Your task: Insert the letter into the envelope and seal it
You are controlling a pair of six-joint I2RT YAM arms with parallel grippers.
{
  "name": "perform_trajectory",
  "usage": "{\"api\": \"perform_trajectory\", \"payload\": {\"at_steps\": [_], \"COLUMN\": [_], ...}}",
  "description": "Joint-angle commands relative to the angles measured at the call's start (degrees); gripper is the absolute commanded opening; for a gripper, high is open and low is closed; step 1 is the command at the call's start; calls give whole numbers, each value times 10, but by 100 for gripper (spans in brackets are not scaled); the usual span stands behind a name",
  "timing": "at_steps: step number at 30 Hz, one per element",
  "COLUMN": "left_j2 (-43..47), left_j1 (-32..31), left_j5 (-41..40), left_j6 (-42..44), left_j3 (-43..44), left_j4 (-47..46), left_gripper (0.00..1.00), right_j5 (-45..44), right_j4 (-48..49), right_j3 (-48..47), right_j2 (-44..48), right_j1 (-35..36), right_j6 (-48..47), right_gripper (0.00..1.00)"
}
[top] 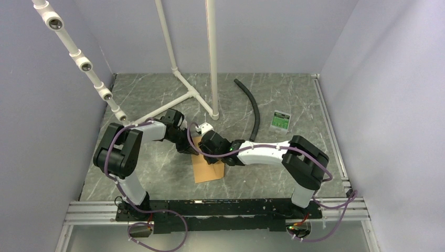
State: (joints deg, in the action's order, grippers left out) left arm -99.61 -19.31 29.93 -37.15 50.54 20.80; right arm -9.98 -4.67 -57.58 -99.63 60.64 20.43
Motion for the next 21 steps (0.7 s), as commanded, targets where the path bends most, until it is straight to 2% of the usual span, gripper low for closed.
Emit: {"api": "perform_trajectory", "payload": {"at_steps": [1,12,21], "left_j2": [-35,-68,-85], "left_j1": [-5,-5,-5], "left_j5": [-33,-58,-50], "left_j6": [24,29,34], "left_j3": [-3,11,17], "left_j4": [10,44,45], "left_gripper": [2,2,2], "right_j5": [-30,-34,-99], "right_j4": [41,44,55], "right_j3": [11,60,18], "right_j2": [6,16,-40], "right_j1": [11,20,9], "right_j6": [-27,-61,-67], "right_gripper": [0,0,0]}}
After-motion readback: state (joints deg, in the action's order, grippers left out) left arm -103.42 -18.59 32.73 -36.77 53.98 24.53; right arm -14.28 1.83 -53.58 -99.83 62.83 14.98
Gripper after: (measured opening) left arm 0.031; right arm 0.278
